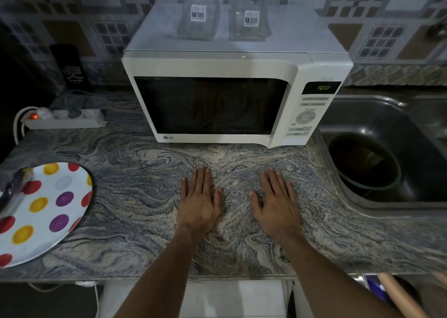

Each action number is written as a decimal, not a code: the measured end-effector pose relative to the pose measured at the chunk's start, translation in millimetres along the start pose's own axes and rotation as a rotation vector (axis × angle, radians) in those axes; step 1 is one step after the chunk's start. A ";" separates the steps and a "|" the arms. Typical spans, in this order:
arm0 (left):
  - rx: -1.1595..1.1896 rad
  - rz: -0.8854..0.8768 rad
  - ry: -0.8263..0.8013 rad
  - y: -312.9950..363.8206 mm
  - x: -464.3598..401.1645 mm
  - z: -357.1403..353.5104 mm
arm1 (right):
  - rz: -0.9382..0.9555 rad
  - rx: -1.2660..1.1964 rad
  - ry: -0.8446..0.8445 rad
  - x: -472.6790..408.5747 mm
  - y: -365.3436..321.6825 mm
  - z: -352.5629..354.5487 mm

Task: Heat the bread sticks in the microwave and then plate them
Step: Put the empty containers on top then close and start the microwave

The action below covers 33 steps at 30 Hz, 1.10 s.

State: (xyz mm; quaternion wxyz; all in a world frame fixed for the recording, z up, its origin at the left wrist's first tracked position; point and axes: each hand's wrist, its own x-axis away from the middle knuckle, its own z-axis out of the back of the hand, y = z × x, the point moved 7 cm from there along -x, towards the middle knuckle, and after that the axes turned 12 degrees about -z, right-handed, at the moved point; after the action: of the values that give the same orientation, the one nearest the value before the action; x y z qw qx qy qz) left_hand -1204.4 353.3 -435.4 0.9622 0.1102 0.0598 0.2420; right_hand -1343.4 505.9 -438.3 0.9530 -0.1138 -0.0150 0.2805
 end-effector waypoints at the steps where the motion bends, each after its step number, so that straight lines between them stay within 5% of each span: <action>1: 0.001 0.000 -0.001 -0.3 0.0 -0.2 | 0.000 -0.005 0.000 -0.1 -0.2 0.1; 19: -0.025 -0.004 -0.058 -0.1 -1.7 -3.8 | -0.003 -0.078 -0.057 0.5 -0.7 5.0; 26: -0.238 0.021 -0.179 11.5 -27.2 16.3 | 0.013 -0.231 -0.177 -40.1 26.8 27.7; 33: -0.065 -0.040 -0.050 81.6 -103.1 47.6 | -0.305 -0.397 -0.195 -99.9 85.1 63.3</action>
State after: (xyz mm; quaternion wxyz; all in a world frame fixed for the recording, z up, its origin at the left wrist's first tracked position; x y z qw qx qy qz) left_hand -1323.6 365.3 -363.3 0.9710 0.0835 0.0300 0.2219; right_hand -1478.6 534.8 -392.2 0.9373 -0.2673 -0.1783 0.1349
